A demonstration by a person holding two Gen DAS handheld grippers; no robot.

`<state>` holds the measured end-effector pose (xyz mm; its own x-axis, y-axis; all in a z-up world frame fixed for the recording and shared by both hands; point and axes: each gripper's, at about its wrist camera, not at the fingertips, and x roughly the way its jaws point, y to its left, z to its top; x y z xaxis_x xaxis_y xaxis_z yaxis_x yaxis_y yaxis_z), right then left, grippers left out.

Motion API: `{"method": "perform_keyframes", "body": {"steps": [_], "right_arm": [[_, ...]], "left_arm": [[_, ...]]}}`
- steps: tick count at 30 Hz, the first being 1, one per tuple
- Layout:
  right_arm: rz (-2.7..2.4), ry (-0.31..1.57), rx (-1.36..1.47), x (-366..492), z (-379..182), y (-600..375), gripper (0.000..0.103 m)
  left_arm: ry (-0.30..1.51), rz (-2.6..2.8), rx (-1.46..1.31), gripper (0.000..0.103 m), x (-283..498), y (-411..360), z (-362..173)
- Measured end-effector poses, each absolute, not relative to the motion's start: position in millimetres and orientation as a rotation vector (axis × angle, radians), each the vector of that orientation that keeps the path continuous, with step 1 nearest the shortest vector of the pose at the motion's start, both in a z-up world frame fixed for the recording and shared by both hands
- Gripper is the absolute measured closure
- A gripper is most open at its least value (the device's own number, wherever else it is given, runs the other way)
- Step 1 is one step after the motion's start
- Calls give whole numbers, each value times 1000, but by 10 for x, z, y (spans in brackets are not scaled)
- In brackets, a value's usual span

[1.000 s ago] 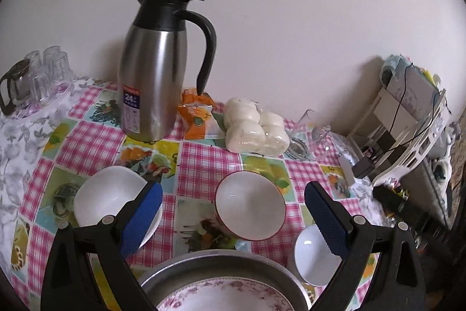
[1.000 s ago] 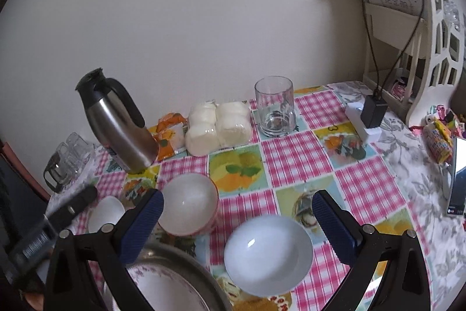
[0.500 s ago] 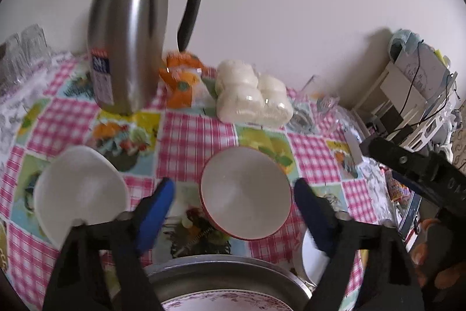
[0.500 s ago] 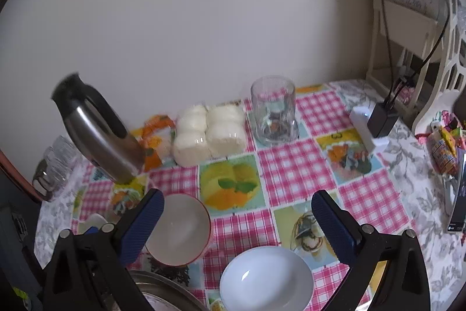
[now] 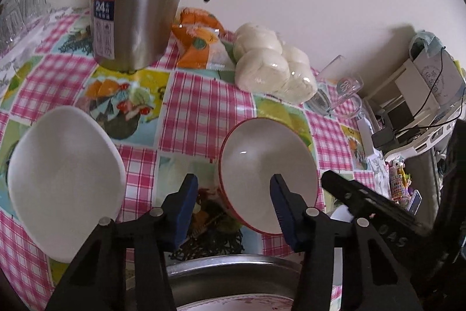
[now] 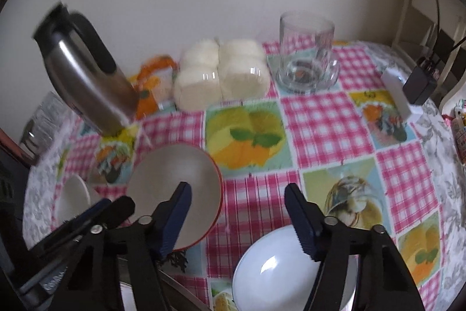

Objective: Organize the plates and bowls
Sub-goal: 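Close the left tool on the red-rimmed bowl's rim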

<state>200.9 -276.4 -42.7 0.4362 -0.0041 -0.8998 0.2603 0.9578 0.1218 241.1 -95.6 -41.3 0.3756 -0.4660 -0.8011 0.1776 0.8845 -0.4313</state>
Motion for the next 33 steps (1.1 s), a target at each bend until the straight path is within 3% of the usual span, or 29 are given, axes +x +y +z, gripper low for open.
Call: {"method": "perform_keyframes", "body": {"steps": [6,17,33], "right_arm": [[-148,1153,258,2070,-618,-2663,60],[-135,1223,212,2241,-858,-2492,86],[-160,1196,223,2218,-850,-2535,88]], "left_arm": [[1133,-440,-305,67,2452,-966,-486],[1197,-460,-297,72,2500,-1059,-674],[1182,-506,-333,75,2496,-1063,-729]]}}
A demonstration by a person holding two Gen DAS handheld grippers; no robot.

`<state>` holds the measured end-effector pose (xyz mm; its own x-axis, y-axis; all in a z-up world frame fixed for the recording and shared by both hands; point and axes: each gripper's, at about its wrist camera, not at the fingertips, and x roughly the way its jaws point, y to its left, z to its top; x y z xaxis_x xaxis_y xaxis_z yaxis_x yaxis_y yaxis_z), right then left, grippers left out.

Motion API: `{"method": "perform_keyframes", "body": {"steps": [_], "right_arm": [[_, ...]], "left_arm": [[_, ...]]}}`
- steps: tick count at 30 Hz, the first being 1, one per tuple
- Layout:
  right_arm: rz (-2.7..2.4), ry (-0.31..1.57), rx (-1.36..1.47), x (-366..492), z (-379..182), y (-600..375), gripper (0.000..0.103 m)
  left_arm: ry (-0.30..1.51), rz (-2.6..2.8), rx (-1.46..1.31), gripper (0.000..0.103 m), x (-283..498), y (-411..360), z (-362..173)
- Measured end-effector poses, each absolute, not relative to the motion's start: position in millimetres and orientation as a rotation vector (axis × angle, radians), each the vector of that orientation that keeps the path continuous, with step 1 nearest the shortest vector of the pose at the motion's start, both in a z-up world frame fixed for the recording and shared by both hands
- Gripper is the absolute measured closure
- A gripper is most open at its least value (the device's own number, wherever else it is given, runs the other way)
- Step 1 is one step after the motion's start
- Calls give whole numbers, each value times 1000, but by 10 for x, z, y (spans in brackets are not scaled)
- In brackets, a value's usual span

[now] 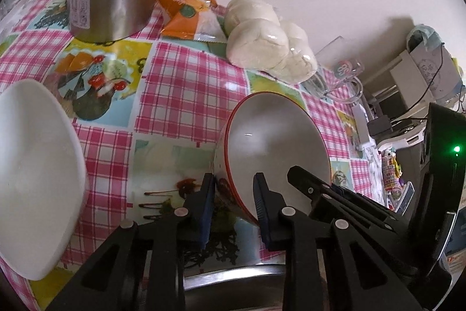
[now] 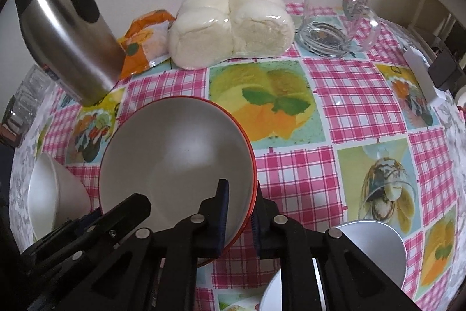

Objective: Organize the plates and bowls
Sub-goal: 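Lift the red-rimmed bowl with the left tool and carry it over the basin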

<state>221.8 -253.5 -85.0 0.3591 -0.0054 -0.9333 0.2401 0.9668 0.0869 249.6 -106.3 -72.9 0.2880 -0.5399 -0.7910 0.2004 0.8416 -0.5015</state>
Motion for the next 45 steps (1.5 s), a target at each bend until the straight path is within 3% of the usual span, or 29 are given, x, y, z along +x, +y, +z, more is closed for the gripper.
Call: {"method": "perform_keyframes", "body": {"steps": [27,45], "right_arm": [[-145,931,341,1107,262,-2623,87],[-87,880,420,262,-10,-2258,87]], "left_arm": [[982,-535,-164,75,1545,-1081,478],[1090,-435,-112,75,924,-720,174]]}}
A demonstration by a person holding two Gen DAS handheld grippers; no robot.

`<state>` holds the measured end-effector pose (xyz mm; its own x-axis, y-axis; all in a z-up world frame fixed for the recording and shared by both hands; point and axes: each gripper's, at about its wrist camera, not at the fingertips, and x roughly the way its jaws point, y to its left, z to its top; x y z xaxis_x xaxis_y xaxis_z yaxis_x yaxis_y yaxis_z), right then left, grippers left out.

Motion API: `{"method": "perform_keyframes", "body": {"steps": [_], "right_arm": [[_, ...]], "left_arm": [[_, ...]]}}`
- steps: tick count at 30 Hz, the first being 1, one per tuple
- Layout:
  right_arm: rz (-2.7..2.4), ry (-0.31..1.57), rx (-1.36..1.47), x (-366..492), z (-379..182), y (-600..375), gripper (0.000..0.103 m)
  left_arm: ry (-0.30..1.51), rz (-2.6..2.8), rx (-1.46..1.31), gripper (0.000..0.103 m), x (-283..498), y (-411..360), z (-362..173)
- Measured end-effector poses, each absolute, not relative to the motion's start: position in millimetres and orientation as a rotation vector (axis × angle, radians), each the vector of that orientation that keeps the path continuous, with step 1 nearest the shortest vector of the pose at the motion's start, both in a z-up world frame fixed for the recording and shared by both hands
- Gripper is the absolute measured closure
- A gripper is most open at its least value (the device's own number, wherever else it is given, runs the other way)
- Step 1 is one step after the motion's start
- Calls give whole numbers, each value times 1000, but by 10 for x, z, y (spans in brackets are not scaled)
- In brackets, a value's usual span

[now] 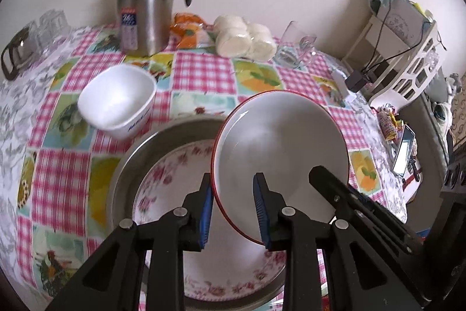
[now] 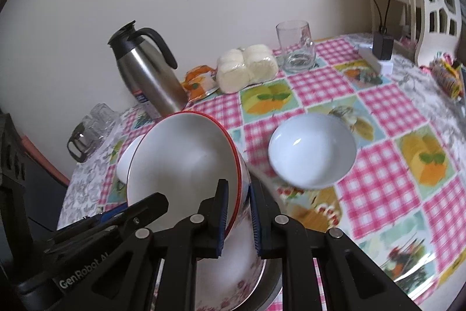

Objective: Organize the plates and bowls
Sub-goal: 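Lift the red-rimmed bowl with the left tool and carry it over the basin, then lower the red-rimmed bowl onto the floral plate inside the basin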

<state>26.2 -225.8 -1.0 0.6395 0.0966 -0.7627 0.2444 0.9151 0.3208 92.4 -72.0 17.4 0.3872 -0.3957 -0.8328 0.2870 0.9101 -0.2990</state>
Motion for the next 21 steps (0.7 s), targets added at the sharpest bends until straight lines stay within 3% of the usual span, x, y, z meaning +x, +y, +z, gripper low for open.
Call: {"method": "perform_keyframes", "body": {"steps": [21], "right_arm": [[-29,954,330,206,-113,-1911,86]], "left_arm": [[1170,-342,-159,75,839,-442,28]]}}
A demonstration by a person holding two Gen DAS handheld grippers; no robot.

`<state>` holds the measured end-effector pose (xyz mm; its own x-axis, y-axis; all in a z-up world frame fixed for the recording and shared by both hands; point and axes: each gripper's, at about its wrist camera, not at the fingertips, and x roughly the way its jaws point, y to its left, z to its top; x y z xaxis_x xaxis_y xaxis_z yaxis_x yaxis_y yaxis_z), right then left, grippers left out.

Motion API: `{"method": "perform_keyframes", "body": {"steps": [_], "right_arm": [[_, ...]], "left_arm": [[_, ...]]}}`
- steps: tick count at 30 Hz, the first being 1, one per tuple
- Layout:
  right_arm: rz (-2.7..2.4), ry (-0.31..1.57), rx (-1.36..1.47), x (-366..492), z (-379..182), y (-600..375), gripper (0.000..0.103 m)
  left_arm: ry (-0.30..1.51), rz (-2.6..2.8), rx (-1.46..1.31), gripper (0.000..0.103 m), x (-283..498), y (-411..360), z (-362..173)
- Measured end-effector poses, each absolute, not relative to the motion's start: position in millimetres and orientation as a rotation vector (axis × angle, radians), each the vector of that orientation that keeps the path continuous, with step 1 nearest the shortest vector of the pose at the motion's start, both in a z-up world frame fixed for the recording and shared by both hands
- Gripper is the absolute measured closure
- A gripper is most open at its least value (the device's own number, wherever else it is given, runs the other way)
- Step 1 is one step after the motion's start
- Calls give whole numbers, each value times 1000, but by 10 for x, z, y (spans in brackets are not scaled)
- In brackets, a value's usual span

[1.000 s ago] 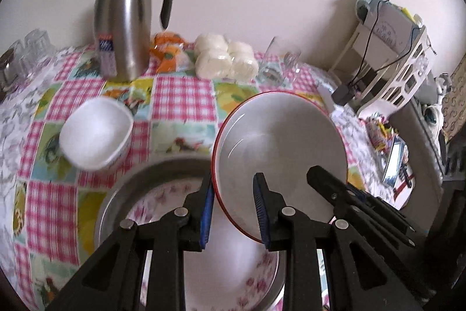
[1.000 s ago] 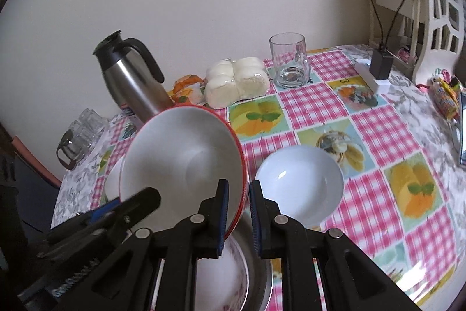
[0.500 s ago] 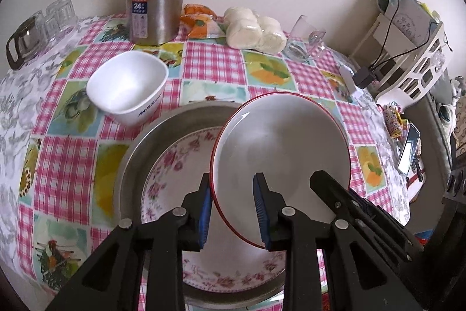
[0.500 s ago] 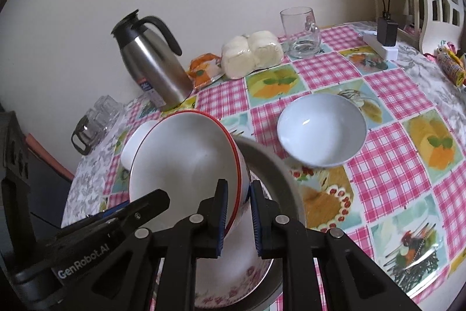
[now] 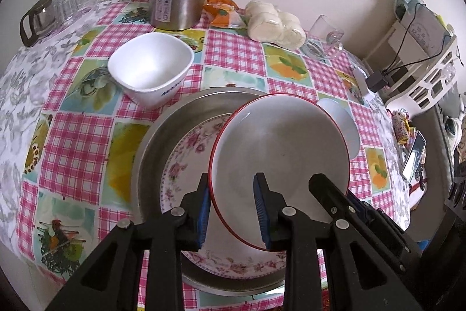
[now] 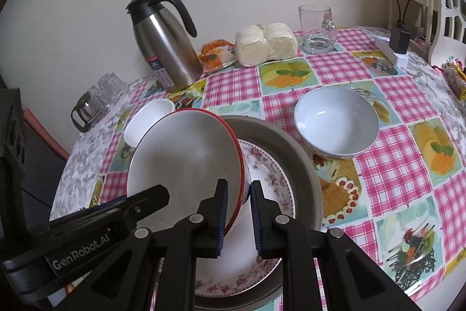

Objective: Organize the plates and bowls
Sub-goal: 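Lower the red-rimmed bowl onto the floral plate inside the basin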

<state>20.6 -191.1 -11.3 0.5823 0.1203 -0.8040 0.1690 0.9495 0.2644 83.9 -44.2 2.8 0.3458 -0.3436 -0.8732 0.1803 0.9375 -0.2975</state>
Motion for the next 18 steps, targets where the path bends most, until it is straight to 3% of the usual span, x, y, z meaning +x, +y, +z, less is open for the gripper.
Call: {"method": "perform_keyframes", "body": {"steps": [18], "right_arm": [[-21,1016,313,263,-228,-1802,85]], "left_arm": [[1238,-298,-165,72,882,-386,-119]]}}
